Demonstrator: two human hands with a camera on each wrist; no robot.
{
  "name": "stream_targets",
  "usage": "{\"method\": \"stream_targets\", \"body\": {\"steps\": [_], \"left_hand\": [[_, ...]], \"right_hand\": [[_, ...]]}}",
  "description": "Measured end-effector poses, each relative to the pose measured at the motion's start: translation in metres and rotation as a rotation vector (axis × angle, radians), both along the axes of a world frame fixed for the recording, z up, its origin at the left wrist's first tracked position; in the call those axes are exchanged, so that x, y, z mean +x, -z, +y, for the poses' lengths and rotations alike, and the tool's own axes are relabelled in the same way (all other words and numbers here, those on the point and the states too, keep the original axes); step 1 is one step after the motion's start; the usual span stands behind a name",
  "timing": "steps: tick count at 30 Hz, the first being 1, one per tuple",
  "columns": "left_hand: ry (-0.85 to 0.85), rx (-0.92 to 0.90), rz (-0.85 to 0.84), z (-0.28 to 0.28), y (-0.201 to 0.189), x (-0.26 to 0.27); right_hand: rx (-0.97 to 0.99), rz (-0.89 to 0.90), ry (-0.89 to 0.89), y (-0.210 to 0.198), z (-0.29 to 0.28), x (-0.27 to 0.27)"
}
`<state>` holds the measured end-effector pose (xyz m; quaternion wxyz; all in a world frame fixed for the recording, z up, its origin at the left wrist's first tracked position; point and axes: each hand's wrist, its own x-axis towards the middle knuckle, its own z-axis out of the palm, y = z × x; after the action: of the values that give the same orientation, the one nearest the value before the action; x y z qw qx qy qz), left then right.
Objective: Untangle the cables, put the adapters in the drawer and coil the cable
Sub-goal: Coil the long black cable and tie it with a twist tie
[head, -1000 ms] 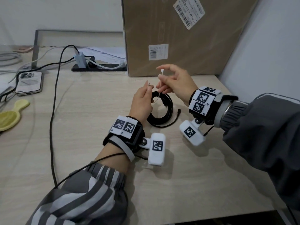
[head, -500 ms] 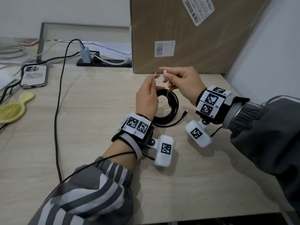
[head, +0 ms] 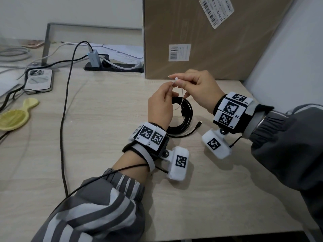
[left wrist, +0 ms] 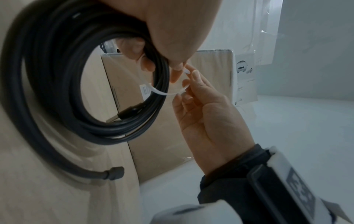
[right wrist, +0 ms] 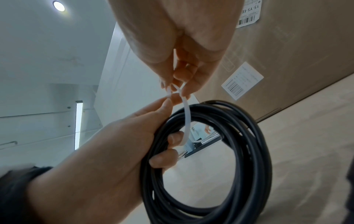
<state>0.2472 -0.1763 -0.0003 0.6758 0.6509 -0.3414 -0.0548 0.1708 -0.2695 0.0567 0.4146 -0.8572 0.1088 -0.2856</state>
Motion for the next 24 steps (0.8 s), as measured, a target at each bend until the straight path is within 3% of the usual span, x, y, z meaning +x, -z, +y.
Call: {"method": "stream_targets", "body": {"steps": [24], "left_hand": [[-0.042,0.023,-0.118,0.0008,0.0009,0.0011]], "right_hand": [[0.002,0.065,-0.001,-0.0042,-0.0047,-0.0013]]}}
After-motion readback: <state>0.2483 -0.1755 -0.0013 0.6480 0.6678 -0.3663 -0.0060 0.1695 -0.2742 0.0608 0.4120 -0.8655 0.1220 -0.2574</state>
